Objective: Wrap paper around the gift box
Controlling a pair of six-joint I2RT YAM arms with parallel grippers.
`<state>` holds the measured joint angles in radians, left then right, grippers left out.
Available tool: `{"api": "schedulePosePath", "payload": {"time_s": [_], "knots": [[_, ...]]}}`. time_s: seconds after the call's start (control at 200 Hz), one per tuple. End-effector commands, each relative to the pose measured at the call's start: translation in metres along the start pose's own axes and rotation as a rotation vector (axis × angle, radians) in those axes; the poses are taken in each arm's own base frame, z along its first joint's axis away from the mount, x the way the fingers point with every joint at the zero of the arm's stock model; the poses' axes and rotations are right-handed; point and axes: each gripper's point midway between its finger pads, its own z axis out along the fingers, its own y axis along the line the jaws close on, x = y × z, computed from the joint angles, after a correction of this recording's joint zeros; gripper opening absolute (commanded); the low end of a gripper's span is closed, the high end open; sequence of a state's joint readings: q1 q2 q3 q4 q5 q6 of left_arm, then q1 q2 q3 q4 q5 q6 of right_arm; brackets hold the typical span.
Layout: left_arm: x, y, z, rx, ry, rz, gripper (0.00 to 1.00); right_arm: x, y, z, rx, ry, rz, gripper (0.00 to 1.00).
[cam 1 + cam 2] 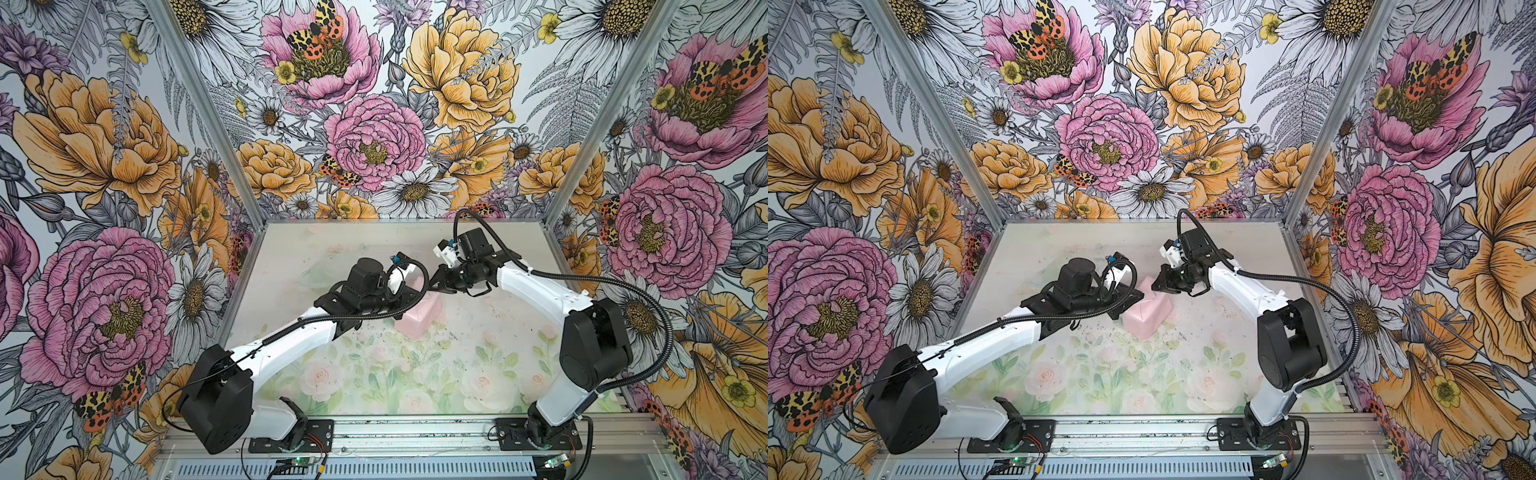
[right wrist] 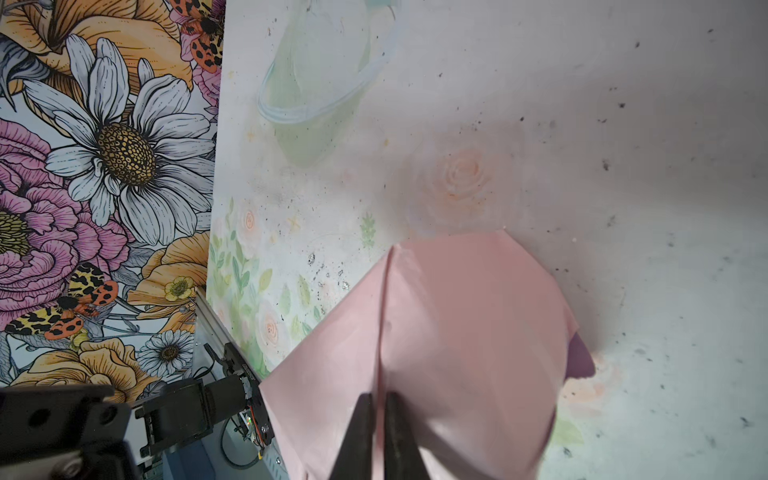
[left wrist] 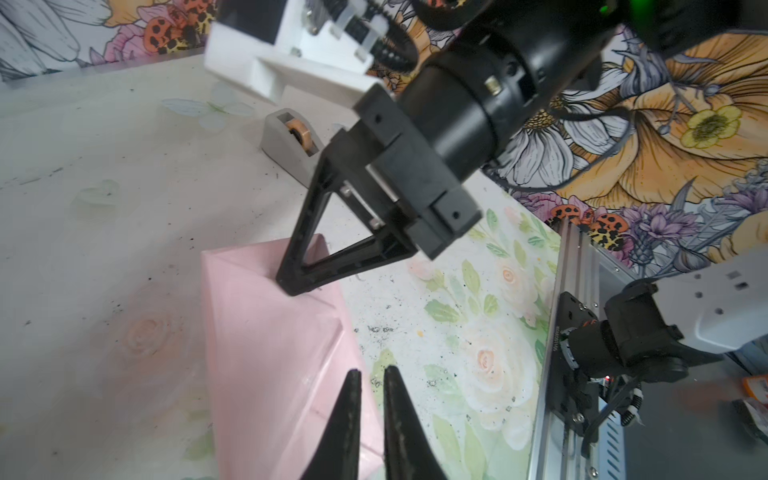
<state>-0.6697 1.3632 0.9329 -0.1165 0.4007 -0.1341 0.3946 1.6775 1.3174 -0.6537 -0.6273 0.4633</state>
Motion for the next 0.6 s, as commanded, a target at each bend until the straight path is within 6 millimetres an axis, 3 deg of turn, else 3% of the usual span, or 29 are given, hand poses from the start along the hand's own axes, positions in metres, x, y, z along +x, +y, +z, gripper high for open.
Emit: {"api": "schedulePosePath", "payload": {"time_s": [0.0,0.26,0.445,0.595], "knots": [[0.014,0.027,0.004,-0.079,0.039,-0.091,0.11,-0.008,0.017,-0.021,0.008,-0.066,-0.041,0.12],[0.031,0.032,0.029,-0.028,0.085,-0.121,0.09,-0.005,0.014,-0.019,0.014,-0.058,-0.036,0.12],[0.026,0.03,0.031,-0.014,0.064,-0.105,0.09,-0.006,0.013,-0.017,0.016,-0.056,-0.037,0.12],[0.033,0.035,0.035,-0.029,0.091,-0.106,0.09,-0.01,0.025,-0.022,0.004,-0.081,-0.059,0.17]]}}
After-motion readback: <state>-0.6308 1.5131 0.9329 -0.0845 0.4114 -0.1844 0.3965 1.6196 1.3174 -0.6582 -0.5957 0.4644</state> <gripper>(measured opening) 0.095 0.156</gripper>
